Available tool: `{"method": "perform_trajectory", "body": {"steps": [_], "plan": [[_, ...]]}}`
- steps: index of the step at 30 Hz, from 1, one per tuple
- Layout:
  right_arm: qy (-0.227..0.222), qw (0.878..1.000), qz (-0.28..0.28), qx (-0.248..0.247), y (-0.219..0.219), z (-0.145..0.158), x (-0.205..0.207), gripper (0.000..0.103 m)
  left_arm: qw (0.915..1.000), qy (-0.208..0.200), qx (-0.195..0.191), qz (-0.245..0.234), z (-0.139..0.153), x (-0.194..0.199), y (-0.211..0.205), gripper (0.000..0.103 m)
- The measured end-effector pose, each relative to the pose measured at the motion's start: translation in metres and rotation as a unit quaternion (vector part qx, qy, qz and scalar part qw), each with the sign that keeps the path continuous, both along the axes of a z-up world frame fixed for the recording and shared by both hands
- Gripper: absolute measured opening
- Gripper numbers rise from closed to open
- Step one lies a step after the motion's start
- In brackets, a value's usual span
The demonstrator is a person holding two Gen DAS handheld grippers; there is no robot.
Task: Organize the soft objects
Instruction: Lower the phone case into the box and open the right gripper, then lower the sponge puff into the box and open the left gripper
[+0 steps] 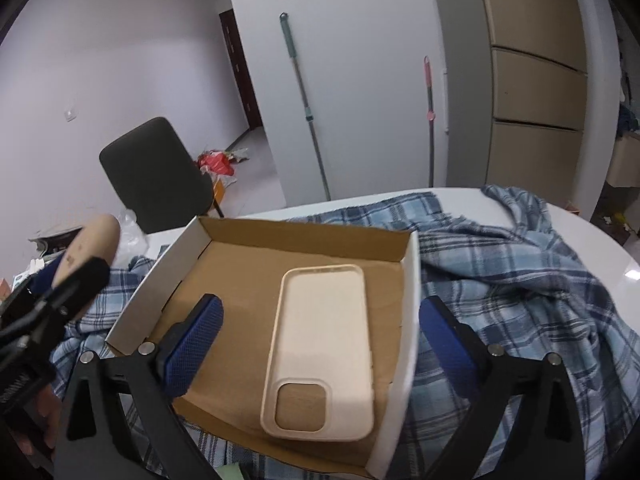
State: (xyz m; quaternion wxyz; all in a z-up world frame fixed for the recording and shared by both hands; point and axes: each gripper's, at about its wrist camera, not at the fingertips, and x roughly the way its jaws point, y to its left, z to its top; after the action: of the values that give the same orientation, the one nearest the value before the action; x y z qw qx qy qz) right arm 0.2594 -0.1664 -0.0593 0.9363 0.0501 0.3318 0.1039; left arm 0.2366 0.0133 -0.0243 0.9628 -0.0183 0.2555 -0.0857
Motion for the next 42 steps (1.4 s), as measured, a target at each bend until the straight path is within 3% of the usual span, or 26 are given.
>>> {"method": "perform_trajectory", "body": {"steps": [3, 5, 9, 12, 17, 21, 23, 25, 28, 29, 31, 32, 34, 35, 37, 42], "plan": [[-0.009, 1.0, -0.004, -0.013, -0.003, 0.003, -0.002, 0.098, 0.9974, 0.07, -0.004, -0.02, -0.014, 0.02, -0.005, 0.085], [-0.009, 1.0, -0.005, -0.017, -0.005, 0.002, -0.001, 0.098, 0.9966, 0.08, -0.01, -0.015, -0.022, 0.023, -0.004, 0.086], [-0.005, 1.0, -0.012, -0.013, -0.011, 0.001, 0.0, 0.098, 0.9984, 0.055, 0.014, -0.009, -0.02, 0.015, -0.005, 0.089], [-0.004, 1.0, -0.012, -0.012, -0.013, 0.002, 0.0, 0.098, 0.9994, 0.029, 0.008, -0.013, -0.012, 0.006, -0.004, 0.102], [0.022, 0.999, -0.013, -0.032, -0.01, -0.002, 0.001, 0.097, 0.9999, 0.004, 0.012, 0.009, 0.002, -0.002, 0.001, 0.103], [0.059, 0.996, -0.037, -0.053, -0.015, -0.011, 0.008, 0.073, 0.9993, 0.017, 0.008, 0.031, 0.006, -0.002, 0.011, 0.103], [0.084, 0.994, -0.04, -0.049, -0.02, -0.018, 0.013, 0.062, 0.9965, 0.048, 0.026, 0.063, 0.001, 0.007, 0.016, 0.103], [0.105, 0.993, -0.044, -0.044, -0.025, -0.026, 0.016, 0.046, 0.9879, 0.096, 0.04, 0.115, -0.011, 0.019, 0.025, 0.101], [0.129, 0.99, -0.04, -0.038, -0.029, -0.035, 0.019, 0.04, 0.9842, 0.127, 0.011, 0.122, -0.024, 0.025, 0.04, 0.085], [0.132, 0.99, -0.041, -0.038, -0.029, -0.036, 0.02, 0.039, 0.9824, 0.139, 0.013, 0.124, -0.028, 0.028, 0.042, 0.075], [0.136, 0.989, -0.044, -0.047, -0.029, -0.037, 0.019, 0.03, 0.9816, 0.152, 0.006, 0.116, -0.033, 0.031, 0.045, 0.062], [0.135, 0.989, -0.042, -0.047, -0.029, -0.037, 0.019, 0.028, 0.9811, 0.16, 0.0, 0.109, -0.036, 0.032, 0.046, 0.05], [0.132, 0.989, -0.043, -0.042, -0.029, -0.036, 0.017, 0.011, 0.9786, 0.183, -0.012, 0.092, -0.042, 0.035, 0.046, 0.028], [0.13, 0.99, -0.043, -0.042, -0.029, -0.035, 0.018, 0.01, 0.9775, 0.191, -0.012, 0.088, -0.044, 0.036, 0.045, 0.018], [0.127, 0.99, -0.043, -0.043, -0.029, -0.035, 0.018, 0.009, 0.9753, 0.2, 0.002, 0.093, -0.049, 0.035, 0.039, 0.01], [0.122, 0.991, -0.041, -0.041, -0.03, -0.036, 0.022, 0.009, 0.9681, 0.233, 0.0, 0.091, -0.055, 0.029, 0.037, 0.01]]}}
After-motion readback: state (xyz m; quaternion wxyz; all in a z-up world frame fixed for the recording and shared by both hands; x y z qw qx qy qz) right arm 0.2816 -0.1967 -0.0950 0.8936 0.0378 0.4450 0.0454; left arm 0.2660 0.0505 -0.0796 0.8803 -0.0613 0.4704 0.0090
